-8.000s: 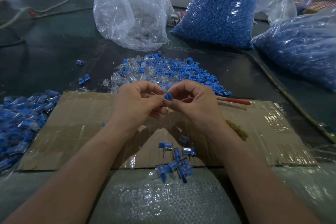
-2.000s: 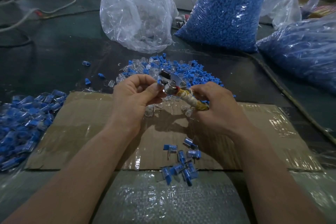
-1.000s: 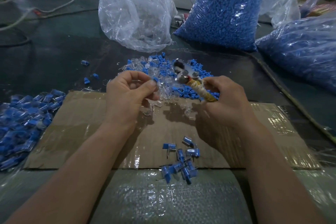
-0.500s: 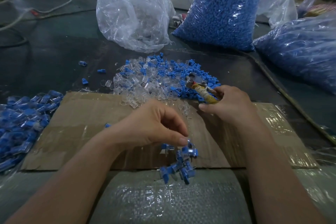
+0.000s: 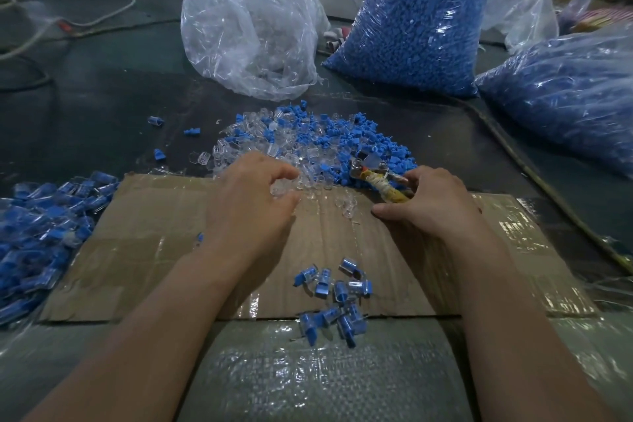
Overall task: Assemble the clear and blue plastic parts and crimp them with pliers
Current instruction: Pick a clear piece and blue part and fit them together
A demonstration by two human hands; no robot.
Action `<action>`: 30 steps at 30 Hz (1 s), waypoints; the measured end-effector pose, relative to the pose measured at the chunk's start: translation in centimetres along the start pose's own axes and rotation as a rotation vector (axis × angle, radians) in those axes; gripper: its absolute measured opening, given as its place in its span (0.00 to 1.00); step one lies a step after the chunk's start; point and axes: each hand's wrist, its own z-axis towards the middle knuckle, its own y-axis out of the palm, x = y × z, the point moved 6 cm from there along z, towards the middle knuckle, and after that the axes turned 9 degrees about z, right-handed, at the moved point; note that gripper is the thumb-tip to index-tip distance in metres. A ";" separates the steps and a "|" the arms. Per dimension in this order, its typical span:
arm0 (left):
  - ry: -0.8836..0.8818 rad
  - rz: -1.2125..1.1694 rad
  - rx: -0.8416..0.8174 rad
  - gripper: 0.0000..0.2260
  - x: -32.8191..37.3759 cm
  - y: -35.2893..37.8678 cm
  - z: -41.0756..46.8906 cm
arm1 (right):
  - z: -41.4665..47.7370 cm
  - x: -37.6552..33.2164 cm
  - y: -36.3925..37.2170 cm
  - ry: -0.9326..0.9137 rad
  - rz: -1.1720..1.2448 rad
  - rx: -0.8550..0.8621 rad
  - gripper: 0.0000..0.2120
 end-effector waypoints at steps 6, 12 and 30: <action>0.065 0.290 -0.145 0.19 -0.2 1.7 0.2 | -0.2 0.0 0.1 -0.013 -0.053 -0.008 0.40; 0.119 0.321 -0.147 0.18 0.0 1.8 0.1 | -0.4 -0.2 0.4 -0.021 -0.033 -0.036 0.37; 0.168 0.112 0.060 0.07 0.7 0.8 0.2 | -2.4 -6.6 -0.2 -0.573 0.170 0.242 0.14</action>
